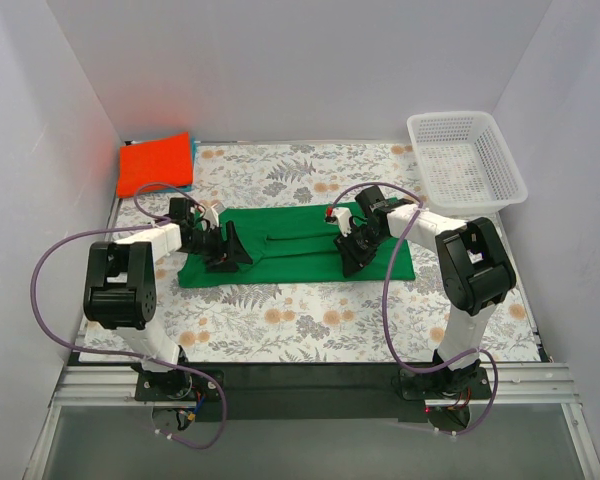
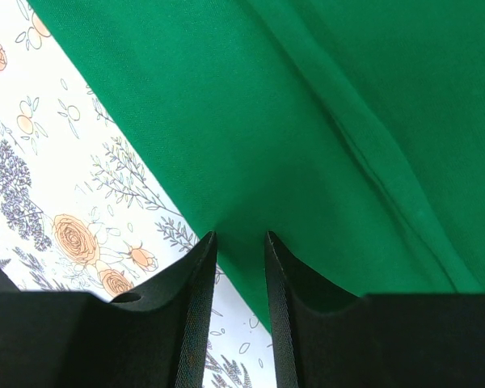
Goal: Fold and stack the t-shirts
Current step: Fold the tshirt
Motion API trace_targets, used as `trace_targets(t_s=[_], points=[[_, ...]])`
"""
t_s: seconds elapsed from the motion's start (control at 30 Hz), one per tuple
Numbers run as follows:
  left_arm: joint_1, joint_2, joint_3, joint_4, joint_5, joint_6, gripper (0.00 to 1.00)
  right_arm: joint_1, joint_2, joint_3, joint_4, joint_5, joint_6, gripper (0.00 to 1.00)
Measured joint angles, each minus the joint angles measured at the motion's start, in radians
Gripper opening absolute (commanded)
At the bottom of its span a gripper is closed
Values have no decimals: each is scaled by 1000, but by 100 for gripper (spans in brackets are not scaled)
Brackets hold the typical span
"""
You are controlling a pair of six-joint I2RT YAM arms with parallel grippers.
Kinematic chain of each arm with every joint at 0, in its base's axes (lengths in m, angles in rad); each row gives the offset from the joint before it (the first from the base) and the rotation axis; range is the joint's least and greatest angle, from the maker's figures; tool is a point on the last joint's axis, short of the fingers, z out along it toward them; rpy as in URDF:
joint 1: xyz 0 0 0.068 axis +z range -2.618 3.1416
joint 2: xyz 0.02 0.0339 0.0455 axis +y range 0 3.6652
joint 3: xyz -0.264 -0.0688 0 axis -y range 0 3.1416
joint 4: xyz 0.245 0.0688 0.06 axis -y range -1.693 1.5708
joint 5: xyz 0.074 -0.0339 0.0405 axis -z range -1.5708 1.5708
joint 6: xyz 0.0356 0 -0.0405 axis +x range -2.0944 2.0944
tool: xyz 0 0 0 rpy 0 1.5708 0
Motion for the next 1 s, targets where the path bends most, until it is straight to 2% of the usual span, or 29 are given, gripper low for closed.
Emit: trace_targets(t_s=[0.53, 0.87, 1.0], points=[[-24, 40, 5, 176, 90, -135, 59, 0, 0, -1, 2, 0, 0, 37], [-45, 196, 229, 286, 78, -182, 63, 1, 0, -1, 2, 0, 1, 37], [-45, 201, 282, 291, 71, -172, 64, 1, 0, -1, 2, 0, 1, 37]])
